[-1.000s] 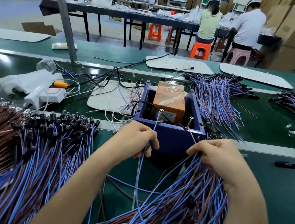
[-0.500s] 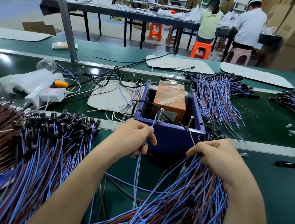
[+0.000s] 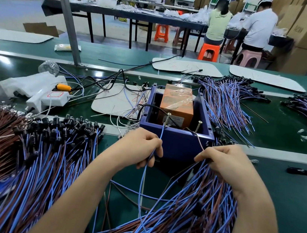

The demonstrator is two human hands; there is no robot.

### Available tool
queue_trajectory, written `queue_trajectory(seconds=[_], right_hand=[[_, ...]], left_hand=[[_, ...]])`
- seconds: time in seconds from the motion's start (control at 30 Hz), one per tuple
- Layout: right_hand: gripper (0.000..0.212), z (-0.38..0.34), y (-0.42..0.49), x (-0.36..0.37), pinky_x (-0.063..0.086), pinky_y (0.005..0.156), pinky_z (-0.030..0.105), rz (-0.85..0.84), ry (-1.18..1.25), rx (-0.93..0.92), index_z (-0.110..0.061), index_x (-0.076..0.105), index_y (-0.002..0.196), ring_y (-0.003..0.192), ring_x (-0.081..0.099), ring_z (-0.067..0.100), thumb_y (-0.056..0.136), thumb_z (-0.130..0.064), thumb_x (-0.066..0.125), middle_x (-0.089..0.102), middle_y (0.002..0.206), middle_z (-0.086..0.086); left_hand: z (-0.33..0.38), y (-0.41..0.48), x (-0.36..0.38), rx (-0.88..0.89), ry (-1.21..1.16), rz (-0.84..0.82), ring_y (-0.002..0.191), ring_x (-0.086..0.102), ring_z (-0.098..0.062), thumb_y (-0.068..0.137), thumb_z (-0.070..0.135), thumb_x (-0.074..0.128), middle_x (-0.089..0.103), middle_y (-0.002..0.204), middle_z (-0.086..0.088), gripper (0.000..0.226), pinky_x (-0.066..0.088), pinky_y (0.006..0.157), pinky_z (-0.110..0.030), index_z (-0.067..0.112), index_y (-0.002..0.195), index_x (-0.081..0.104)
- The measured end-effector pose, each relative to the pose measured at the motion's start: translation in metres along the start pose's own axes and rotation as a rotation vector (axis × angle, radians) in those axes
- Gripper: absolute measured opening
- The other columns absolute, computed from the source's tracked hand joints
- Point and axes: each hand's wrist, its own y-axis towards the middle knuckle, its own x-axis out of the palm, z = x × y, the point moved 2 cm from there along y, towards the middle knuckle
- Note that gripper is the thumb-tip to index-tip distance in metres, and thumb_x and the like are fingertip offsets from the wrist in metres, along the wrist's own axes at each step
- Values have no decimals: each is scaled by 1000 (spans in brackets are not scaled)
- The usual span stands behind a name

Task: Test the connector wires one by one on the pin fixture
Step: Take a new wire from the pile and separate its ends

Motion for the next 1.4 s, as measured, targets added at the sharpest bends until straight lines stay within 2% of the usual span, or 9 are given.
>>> queue_trajectory(seconds=[0.1, 0.23, 0.5, 0.8, 0.93, 1.03, 1.17, 1.27, 1.4], right_hand=[[27, 1, 1, 0, 25, 42, 17, -10, -6, 11, -14, 76, 62, 40, 21, 13, 84, -12, 60, 26, 46, 1], [29, 2, 3, 0, 21, 35, 12, -30, 14, 21, -12, 76, 63, 40, 18, 13, 87, -13, 60, 24, 46, 2], [29, 1, 2, 0, 22, 36, 14, -36, 7, 31, -11, 76, 65, 37, 21, 11, 89, -14, 60, 28, 40, -3], [26, -6, -3, 0, 25, 46, 20, -40, 8, 35, -10, 76, 71, 36, 24, 9, 90, -13, 59, 30, 41, -3], [27, -17, -15, -3, 24, 35, 14, -83, 209, -72, -12, 76, 73, 35, 27, 9, 91, -9, 57, 41, 43, 2], [22, -36, -28, 3, 30, 33, 13, -148, 419, -214, -15, 76, 81, 35, 44, 11, 92, -13, 57, 62, 56, 9], [14, -53, -37, 14, 49, 47, 18, -113, 515, -338, -16, 76, 87, 47, 58, 12, 86, -10, 63, 65, 60, 4], [17, -57, -39, 18, 43, 44, 16, -31, 430, -385, -21, 72, 94, 47, 53, 13, 76, -21, 72, 60, 60, -4], [50, -59, -39, 24, 37, 41, 12, -21, 399, -321, -20, 61, 92, 45, 58, 9, 53, -52, 70, 62, 73, -4]], left_hand=[[0, 0, 1, -10, 10, -21, 31, 38, -11, 97, 14, 38, 55, 43, -1, 35, 34, 37, -17, 7, 73, 62], [-1, -1, 2, -25, 31, -46, 33, 39, -11, 97, 14, 39, 55, 44, -3, 35, 35, 38, -19, 6, 73, 63], [0, -2, 1, -36, 54, -57, 35, 42, -11, 98, 17, 39, 58, 47, -3, 35, 37, 39, -20, 6, 76, 64], [1, -4, -1, -28, 50, -73, 36, 42, -12, 99, 17, 38, 57, 48, -3, 36, 37, 40, -20, 5, 78, 64], [9, -10, -3, 75, -9, -180, 38, 43, -13, 101, 18, 40, 57, 49, -1, 33, 38, 41, -20, 8, 83, 65], [21, -21, 1, 207, -159, -316, 49, 46, -17, 97, 25, 53, 59, 56, 0, 19, 42, 45, -18, 16, 97, 70], [34, -33, 8, 302, -284, -413, 55, 49, -13, 86, 30, 63, 57, 59, 1, 12, 42, 46, -16, 24, 89, 73], [37, -34, 3, 320, -283, -300, 55, 48, -14, 78, 31, 69, 56, 58, 0, 14, 42, 45, -17, 18, 82, 72], [36, -35, -4, 357, -257, -226, 57, 52, -16, 72, 25, 68, 61, 63, -3, 23, 45, 50, -19, 6, 85, 70]])
